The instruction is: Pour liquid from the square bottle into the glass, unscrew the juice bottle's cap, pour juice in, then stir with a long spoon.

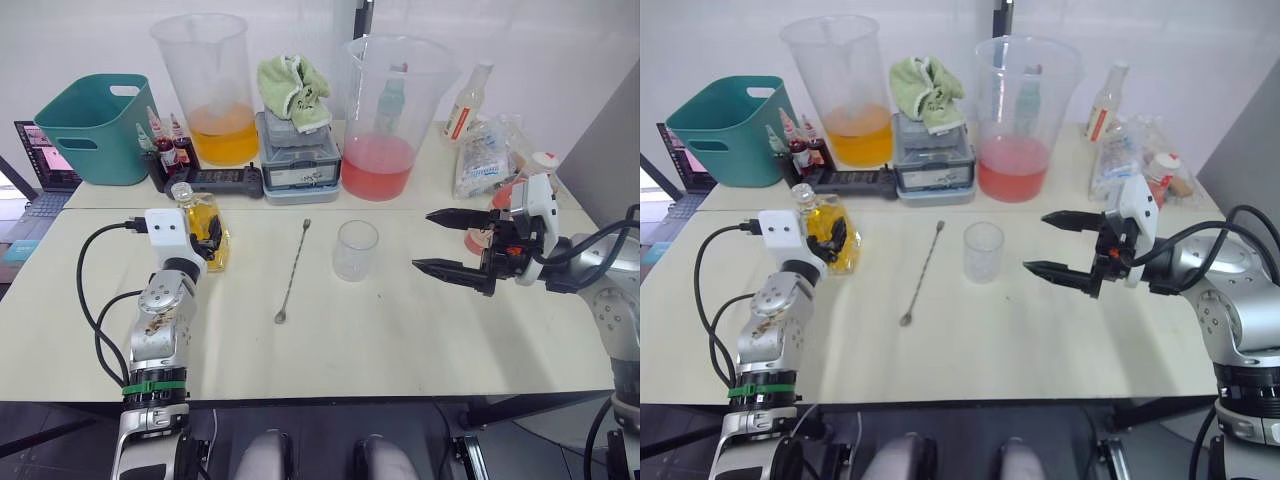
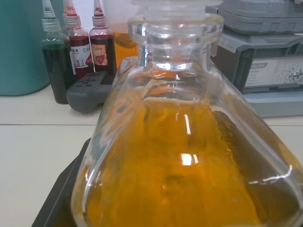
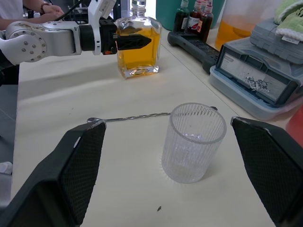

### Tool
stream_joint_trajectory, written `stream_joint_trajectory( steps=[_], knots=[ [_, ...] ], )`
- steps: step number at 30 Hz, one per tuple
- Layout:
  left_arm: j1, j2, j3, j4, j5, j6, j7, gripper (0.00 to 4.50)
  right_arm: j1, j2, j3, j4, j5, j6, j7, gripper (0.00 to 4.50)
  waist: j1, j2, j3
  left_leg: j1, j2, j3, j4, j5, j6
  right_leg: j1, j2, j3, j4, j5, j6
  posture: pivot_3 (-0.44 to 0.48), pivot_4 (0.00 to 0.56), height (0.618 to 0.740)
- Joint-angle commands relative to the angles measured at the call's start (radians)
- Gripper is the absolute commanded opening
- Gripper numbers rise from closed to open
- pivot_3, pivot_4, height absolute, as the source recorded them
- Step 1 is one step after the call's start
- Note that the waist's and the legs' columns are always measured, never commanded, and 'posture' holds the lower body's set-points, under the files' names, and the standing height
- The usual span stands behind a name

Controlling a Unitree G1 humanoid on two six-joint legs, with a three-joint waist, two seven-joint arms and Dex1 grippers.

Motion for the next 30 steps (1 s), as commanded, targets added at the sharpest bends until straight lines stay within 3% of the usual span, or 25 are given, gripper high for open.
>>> stream_joint_trajectory(
  steps=[1,8,12,15,20,26,30],
  knots=[
    [0.003,0.015,0.01,-0.08,-0.021,-0.02,-0.02,2.84,-0.008,-0.001,-0.015,-0.03,0.012,-0.005,-0.007,4.5,0.0,0.0,0.0,0.0,0.0,0.0,0.0,0.0,0.0,0.0,0.0,0.0,0.0,0.0,0.0,0.0,0.15,0.74],
    [0.051,0.066,0.01,-0.215,-0.134,-0.038,-0.208,2.84,-0.023,0.009,-0.003,-0.024,0.038,0.017,0.007,4.5,-0.001,-0.003,0.002,-0.005,0.0,0.0,0.0,0.0,0.0,-0.005,0.0,0.0,0.0,0.0,0.0,0.0,0.15,0.74],
    [0.109,0.185,0.011,-0.356,-0.295,0.016,-0.458,2.84,-0.022,0.013,0.0,-0.037,0.065,0.046,0.015,4.5,-0.002,-0.006,0.003,-0.014,0.0,0.0,0.001,0.0,0.0,-0.014,0.0,0.0,0.002,0.002,0.0,0.0,0.15,0.74],
    [0.122,0.259,-0.007,-0.398,-0.356,0.067,-0.566,2.84,-0.017,0.01,-0.004,-0.044,0.076,0.058,0.018,4.5,0.001,-0.006,0.004,-0.016,0.0,0.0,0.002,0.0,0.0,-0.016,0.0,0.0,0.002,0.002,0.0,0.0,0.15,0.74],
    [0.098,0.347,-0.108,-0.475,-0.458,0.145,-0.78,2.84,0.011,0.003,-0.029,-0.073,0.096,0.079,0.003,4.5,0.002,-0.006,0.004,-0.015,0.0,0.0,0.004,0.0,0.0,-0.014,0.0,0.0,0.001,0.002,0.001,0.0,0.15,0.74],
    [0.009,0.326,-0.272,-0.415,-0.426,0.127,-0.944,2.84,0.063,-0.004,-0.066,-0.128,0.112,0.097,-0.043,4.5,0.001,-0.006,0.004,-0.015,0.0,0.0,0.006,0.0,0.0,-0.013,0.003,0.002,0.001,0.002,0.001,0.0,0.15,0.74],
    [-0.07,0.25,-0.376,-0.326,-0.352,0.051,-1.006,2.84,0.103,-0.013,-0.114,-0.186,0.141,0.125,-0.088,4.5,0.0,-0.006,0.004,-0.016,0.001,0.0,0.009,0.0,0.0,-0.013,0.008,0.005,0.001,0.002,0.001,0.0,0.15,0.74]
  ],
)
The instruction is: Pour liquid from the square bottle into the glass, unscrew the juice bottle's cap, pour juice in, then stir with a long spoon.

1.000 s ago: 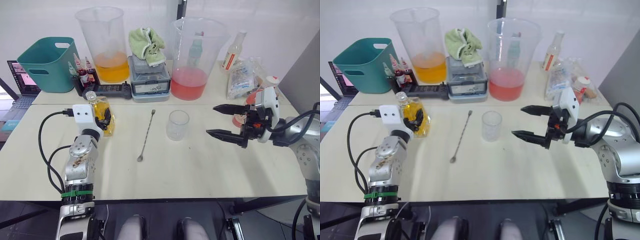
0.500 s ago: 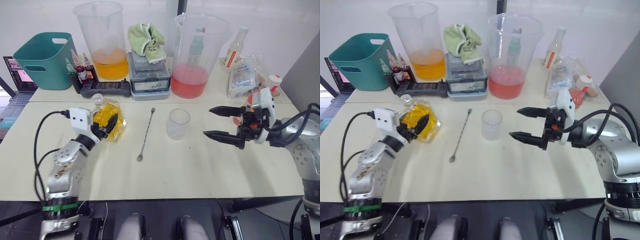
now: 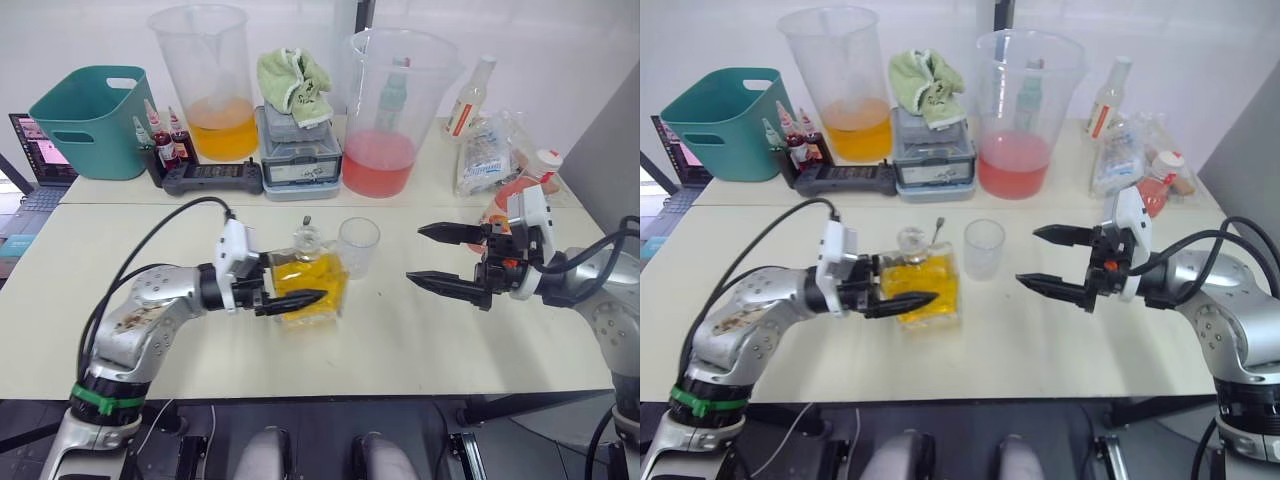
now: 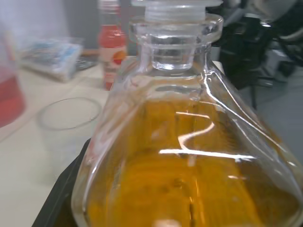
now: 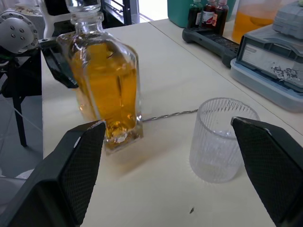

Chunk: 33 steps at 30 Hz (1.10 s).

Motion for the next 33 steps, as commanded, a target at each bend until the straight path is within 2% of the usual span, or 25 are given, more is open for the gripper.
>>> stream_joint_trajectory(
  steps=[1,10,16,19,21,23,33],
  knots=[
    [-0.084,-0.062,-0.026,0.047,0.039,-0.113,-0.037,2.84,0.023,-0.024,-0.076,-0.075,0.046,0.02,-0.036,4.5,0.0,0.0,0.0,0.0,0.0,0.0,0.001,0.0,0.0,0.0,0.001,0.001,0.0,0.0,0.0,0.0,0.15,0.74],
    [-0.171,-0.185,-0.086,0.271,0.161,-0.247,-0.072,2.84,0.096,-0.025,-0.136,-0.147,0.084,0.041,-0.114,4.5,-0.001,0.0,0.0,-0.002,0.0,0.0,0.004,-0.001,0.002,0.0,0.002,0.002,0.001,0.0,0.0,0.0,0.15,0.74],
    [-0.15,-0.206,-0.092,0.346,0.205,-0.327,-0.106,2.84,0.124,-0.032,-0.154,-0.158,0.111,0.054,-0.142,4.5,-0.001,0.0,0.0,-0.003,0.001,-0.001,0.005,-0.001,0.002,-0.001,0.002,0.002,0.001,0.0,0.0,0.0,0.15,0.74],
    [-0.157,-0.201,-0.095,0.377,0.224,-0.296,-0.096,2.84,0.113,-0.04,-0.142,-0.144,0.105,0.048,-0.138,4.5,-0.001,0.0,0.0,-0.003,0.0,-0.001,0.005,-0.001,0.002,-0.001,0.002,0.002,0.001,0.0,0.0,0.0,0.15,0.74],
    [-0.166,-0.192,-0.092,0.371,0.218,-0.271,-0.106,3.85,0.104,-0.042,-0.135,-0.134,0.104,0.045,-0.134,4.5,0.0,0.0,0.0,-0.003,0.001,-0.001,0.006,-0.001,0.002,-0.001,0.002,0.002,0.001,0.0,0.001,0.0,0.15,0.74],
    [-0.171,-0.18,-0.087,0.349,0.203,-0.239,-0.117,4.46,0.096,-0.042,-0.129,-0.125,0.101,0.041,-0.13,4.5,0.001,0.0,0.0,-0.003,0.0,-0.001,0.006,-0.001,0.002,0.0,0.002,0.002,0.001,0.0,0.001,0.0,0.15,0.74],
    [-0.17,-0.094,-0.068,0.114,0.152,-0.016,-0.064,4.48,0.064,-0.004,-0.071,-0.089,0.071,0.003,-0.122,4.5,-0.001,0.001,0.0,-0.002,0.001,-0.001,0.006,-0.001,0.002,0.0,0.002,0.003,0.001,0.0,0.001,0.0,0.15,0.74]
  ],
)
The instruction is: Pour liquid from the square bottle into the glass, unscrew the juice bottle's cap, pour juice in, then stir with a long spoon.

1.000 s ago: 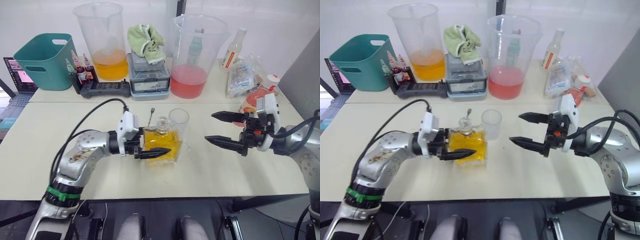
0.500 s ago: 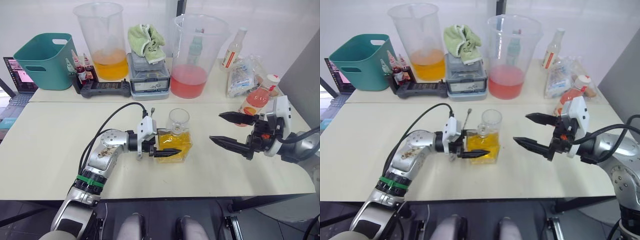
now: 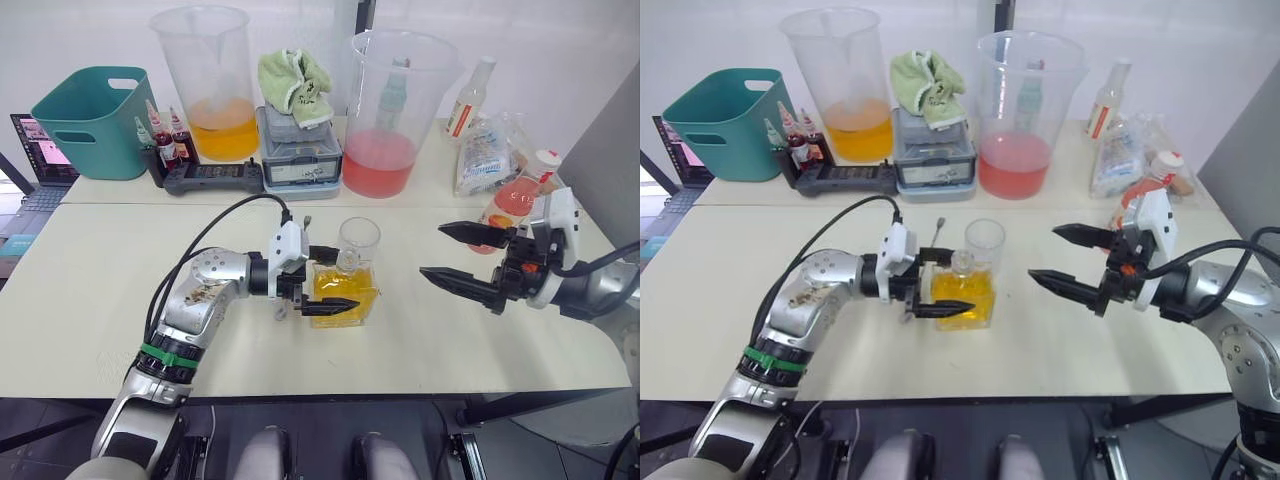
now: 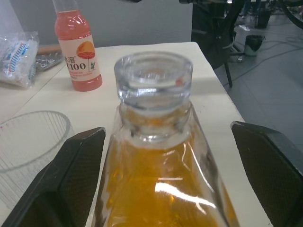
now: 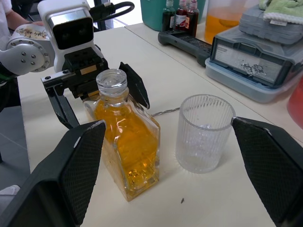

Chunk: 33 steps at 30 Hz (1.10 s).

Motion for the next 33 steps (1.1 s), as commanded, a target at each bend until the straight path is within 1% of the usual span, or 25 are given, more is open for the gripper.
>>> stream_joint_trajectory(
  steps=[1,3,7,13,17,21,23,24,26,27,33],
  knots=[
    [0.002,0.027,0.028,-0.098,-0.027,0.056,0.028,4.48,-0.009,0.011,-0.004,-0.008,-0.005,-0.033,0.001,4.5,0.001,0.0,0.0,0.0,0.0,0.0,0.0,0.0,0.0,0.0,0.0,0.0,0.0,0.0,0.0,0.0,0.15,0.74],
    [0.018,0.049,0.023,-0.113,-0.005,0.068,0.046,4.48,-0.011,0.019,0.005,-0.007,-0.01,-0.04,-0.001,4.5,0.0,0.0,0.0,0.0,0.0,0.0,0.0,0.0,0.0,0.0,0.0,0.0,0.0,0.0,0.0,0.0,0.15,0.74],
    [0.035,0.053,0.017,-0.089,0.025,0.048,0.078,4.48,-0.019,0.029,0.015,-0.003,-0.017,-0.048,-0.003,4.5,0.001,0.0,0.0,0.001,0.0,0.0,0.0,0.0,0.0,0.0,0.0,0.001,0.0,0.0,0.0,0.0,0.15,0.74],
    [0.034,0.036,0.004,-0.064,0.045,0.026,0.087,4.48,-0.026,0.026,0.015,-0.001,-0.015,-0.044,-0.003,4.5,0.003,0.0,0.0,0.001,0.0,0.0,0.0,0.0,0.0,0.001,0.0,0.001,0.0,0.0,0.0,0.0,0.15,0.74],
    [0.035,0.032,-0.02,-0.046,0.063,-0.003,0.071,4.48,-0.025,0.023,0.012,-0.008,-0.012,-0.042,-0.004,4.5,0.001,0.0,0.0,0.001,0.0,0.0,0.0,0.0,0.0,0.001,0.0,0.001,0.0,0.0,0.0,0.0,0.15,0.74],
    [0.015,0.001,-0.037,-0.011,0.087,-0.023,0.086,4.48,-0.03,0.022,0.018,-0.02,-0.005,-0.034,-0.007,4.5,0.003,0.0,0.0,0.001,0.0,0.0,0.0,0.0,0.0,0.001,0.0,0.001,0.0,0.0,0.0,0.0,0.15,0.74],
    [0.008,-0.009,-0.028,-0.005,0.081,-0.02,0.085,3.92,-0.031,0.022,0.022,-0.025,-0.001,-0.032,-0.004,4.5,0.003,0.0,0.0,0.001,0.0,0.0,0.0,0.0,0.0,0.001,0.0,0.001,0.0,0.0,0.0,0.0,0.15,0.74],
    [0.008,-0.009,-0.027,-0.005,0.081,-0.023,0.081,3.72,-0.032,0.024,0.025,-0.031,0.005,-0.03,0.0,4.5,0.002,0.0,0.0,0.001,0.0,0.0,0.0,0.0,0.0,0.001,0.0,0.001,0.0,0.0,0.0,0.0,0.15,0.74],
    [0.008,-0.004,-0.03,-0.004,0.086,-0.031,0.072,3.0,-0.032,0.026,0.029,-0.043,0.023,-0.021,0.006,4.5,0.001,0.001,0.0,0.001,0.0,0.0,0.0,0.0,0.0,0.001,0.0,0.002,0.0,0.0,0.0,0.0,0.15,0.74],
    [0.01,-0.004,-0.029,-0.004,0.084,-0.031,0.071,2.81,-0.033,0.026,0.038,-0.051,0.027,-0.017,0.01,4.5,0.0,0.001,0.0,0.001,0.0,0.0,0.0,0.0,0.0,0.001,0.0,0.002,0.001,0.0,0.0,0.0,0.15,0.74],
    [0.014,-0.007,-0.03,-0.009,0.08,-0.029,0.068,2.8,-0.127,0.062,0.167,-0.08,0.018,0.037,-0.026,4.5,0.0,0.001,0.0,0.001,0.0,0.0,0.0,0.0,0.0,0.001,0.0,0.002,0.001,0.0,0.0,0.0,0.15,0.74]
  ],
)
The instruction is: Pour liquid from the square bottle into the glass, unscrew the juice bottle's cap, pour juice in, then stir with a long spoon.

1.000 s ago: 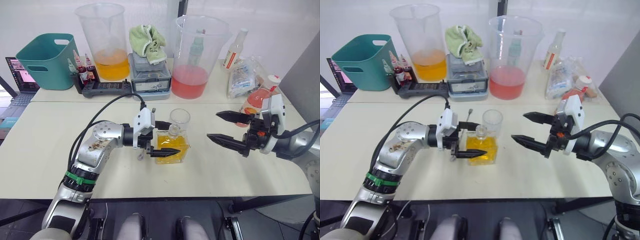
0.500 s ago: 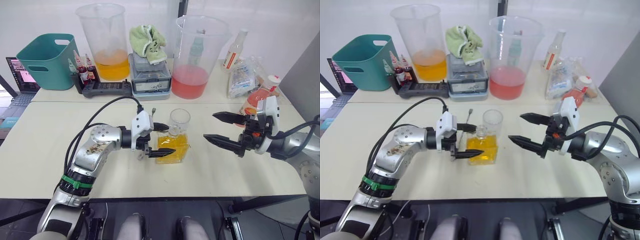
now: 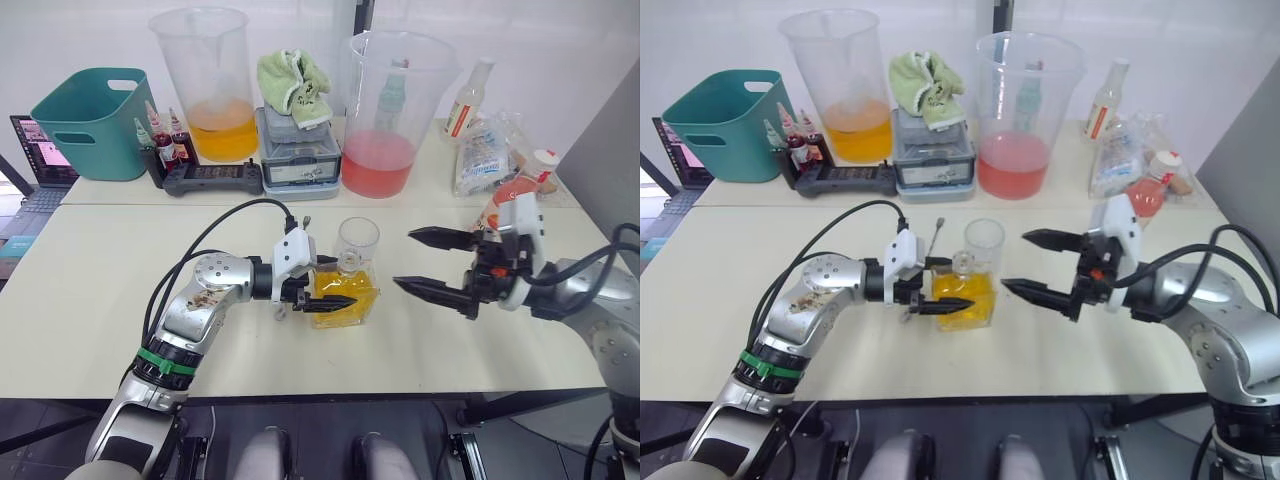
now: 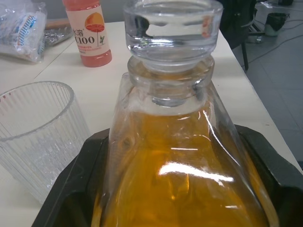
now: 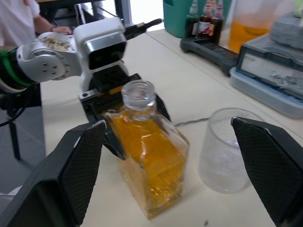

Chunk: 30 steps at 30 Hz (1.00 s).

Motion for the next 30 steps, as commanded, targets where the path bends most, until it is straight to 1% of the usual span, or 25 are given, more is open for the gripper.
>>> stream_joint_trajectory(
  steps=[1,7,10,14,17,24,25,28,30],
  knots=[
    [-0.015,-0.001,0.004,-0.022,-0.001,-0.021,-0.005,2.8,-0.077,0.019,0.068,-0.034,-0.001,0.031,-0.022,4.5,0.0,0.0,0.0,0.0,0.0,0.0,0.0,0.0,0.0,0.0,0.0,0.0,0.0,0.0,0.0,0.0,0.15,0.74],
    [-0.016,0.013,-0.014,-0.025,0.022,-0.029,-0.013,2.8,-0.186,0.068,0.201,-0.003,-0.091,0.029,-0.047,4.5,0.0,0.0,0.0,0.0,0.0,0.0,0.0,0.0,0.0,0.0,0.0,0.0,0.0,0.0,0.0,0.0,0.15,0.74],
    [-0.017,0.011,-0.015,-0.03,0.02,-0.021,-0.013,2.8,-0.226,0.105,0.236,0.012,-0.129,0.014,-0.059,4.5,0.0,0.0,0.0,0.0,0.0,0.0,0.0,0.0,0.0,0.0,0.0,0.0,0.001,0.0,0.0,0.0,0.15,0.74],
    [-0.018,0.01,-0.013,-0.033,0.021,-0.017,-0.007,2.8,-0.257,0.12,0.266,0.034,-0.182,0.01,-0.059,4.5,0.001,0.0,0.0,0.0,-0.001,0.0,0.0,0.0,0.0,0.0,0.0,0.001,0.001,0.0,0.0,0.0,0.15,0.74],
    [-0.02,0.011,-0.01,-0.03,0.022,-0.017,-0.004,2.8,-0.266,0.13,0.267,0.044,-0.194,0.01,-0.056,3.68,0.0,0.0,0.0,0.0,-0.001,0.0,0.0,0.0,0.0,-0.001,0.0,0.001,0.003,0.0,0.0,0.0,0.15,0.74],
    [-0.029,0.007,-0.001,-0.032,0.017,-0.013,0.006,2.8,-0.276,0.14,0.275,0.066,-0.235,-0.004,-0.042,1.28,0.0,0.0,0.0,0.001,-0.001,0.0,0.0,0.0,0.0,-0.001,0.0,0.002,0.007,0.0,0.0,0.0,0.15,0.74],
    [-0.032,0.006,-0.001,-0.032,0.017,-0.011,0.007,2.8,-0.277,0.141,0.276,0.069,-0.239,-0.006,-0.037,1.05,0.0,0.0,0.0,0.001,-0.001,0.0,0.0,0.0,0.0,-0.001,0.0,0.002,0.007,0.0,0.0,0.0,0.15,0.74],
    [-0.034,0.006,-0.002,-0.031,0.019,-0.013,0.006,2.8,-0.276,0.148,0.271,0.074,-0.229,-0.009,-0.028,1.05,0.0,0.0,0.0,0.001,-0.001,0.0,0.001,0.0,0.0,-0.001,0.0,0.002,0.007,0.0,0.0,0.0,0.15,0.74],
    [-0.038,0.008,-0.01,-0.025,0.036,-0.029,0.009,2.8,-0.284,0.175,0.229,0.059,-0.148,0.02,-0.024,1.05,0.0,0.0,0.0,0.001,-0.001,0.0,0.001,0.0,0.0,-0.001,0.0,0.002,0.007,0.0,0.0,0.0,0.15,0.74]
  ],
)
